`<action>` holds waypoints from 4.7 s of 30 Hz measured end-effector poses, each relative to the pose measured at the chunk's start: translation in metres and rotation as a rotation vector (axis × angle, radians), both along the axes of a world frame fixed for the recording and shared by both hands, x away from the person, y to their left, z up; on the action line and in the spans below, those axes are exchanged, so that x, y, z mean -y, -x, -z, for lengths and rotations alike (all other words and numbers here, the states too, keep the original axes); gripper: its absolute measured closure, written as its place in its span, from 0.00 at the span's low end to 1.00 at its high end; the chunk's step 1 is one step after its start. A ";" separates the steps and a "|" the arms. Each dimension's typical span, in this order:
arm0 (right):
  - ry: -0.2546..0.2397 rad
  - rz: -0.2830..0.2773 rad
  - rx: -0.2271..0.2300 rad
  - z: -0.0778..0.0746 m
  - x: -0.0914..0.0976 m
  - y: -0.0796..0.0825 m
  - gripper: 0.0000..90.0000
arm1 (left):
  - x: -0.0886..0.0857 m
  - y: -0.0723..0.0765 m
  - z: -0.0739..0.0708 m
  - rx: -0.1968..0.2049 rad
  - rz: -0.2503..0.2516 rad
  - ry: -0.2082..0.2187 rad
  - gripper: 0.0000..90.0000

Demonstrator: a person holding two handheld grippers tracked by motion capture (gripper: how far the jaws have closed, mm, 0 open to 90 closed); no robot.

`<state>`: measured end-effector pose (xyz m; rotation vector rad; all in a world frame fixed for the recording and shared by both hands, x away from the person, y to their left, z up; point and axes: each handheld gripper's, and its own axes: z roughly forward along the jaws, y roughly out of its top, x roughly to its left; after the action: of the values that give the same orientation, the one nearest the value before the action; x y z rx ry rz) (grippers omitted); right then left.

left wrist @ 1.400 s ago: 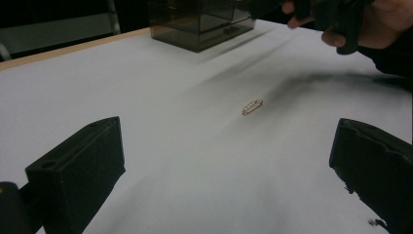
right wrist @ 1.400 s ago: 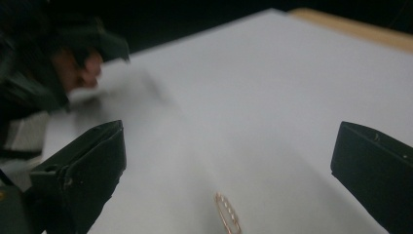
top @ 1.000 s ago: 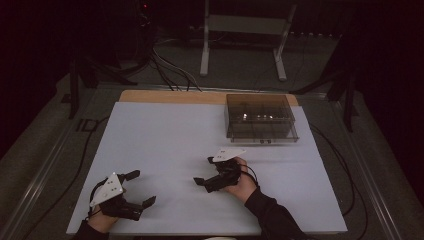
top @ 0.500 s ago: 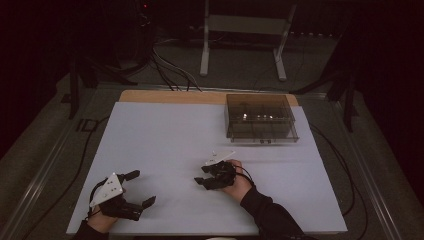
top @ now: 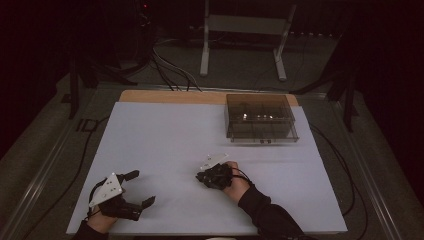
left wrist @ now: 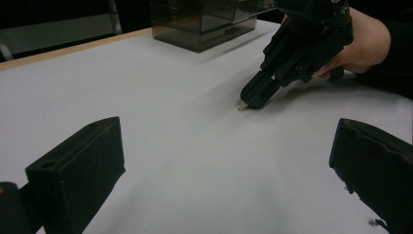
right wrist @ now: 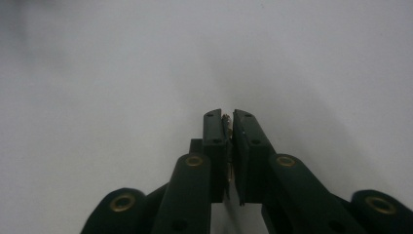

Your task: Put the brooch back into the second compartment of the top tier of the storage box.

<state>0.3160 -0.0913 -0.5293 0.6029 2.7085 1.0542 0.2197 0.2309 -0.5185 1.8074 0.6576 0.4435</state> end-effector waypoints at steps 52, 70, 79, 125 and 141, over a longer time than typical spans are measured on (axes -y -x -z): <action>-0.069 0.055 -0.008 -0.065 0.029 -0.003 0.95 | 0.001 0.000 0.000 -0.007 0.002 0.003 0.01; -0.101 0.119 0.027 -0.091 0.054 -0.011 0.95 | 0.001 0.000 -0.001 -0.004 0.002 0.007 0.01; -0.122 0.165 0.063 -0.112 0.072 -0.017 0.95 | 0.001 0.001 -0.001 -0.002 0.000 0.003 0.01; -0.164 0.431 0.136 -0.157 0.168 -0.050 0.95 | 0.001 0.002 -0.002 0.002 -0.004 0.001 0.01; -0.141 0.501 0.088 -0.135 0.180 -0.073 0.94 | 0.000 0.002 -0.002 0.005 -0.004 -0.005 0.01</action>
<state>0.3895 -0.2716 -0.3942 1.1513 2.2383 1.0987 0.2176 0.2308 -0.5166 1.8090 0.6571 0.4525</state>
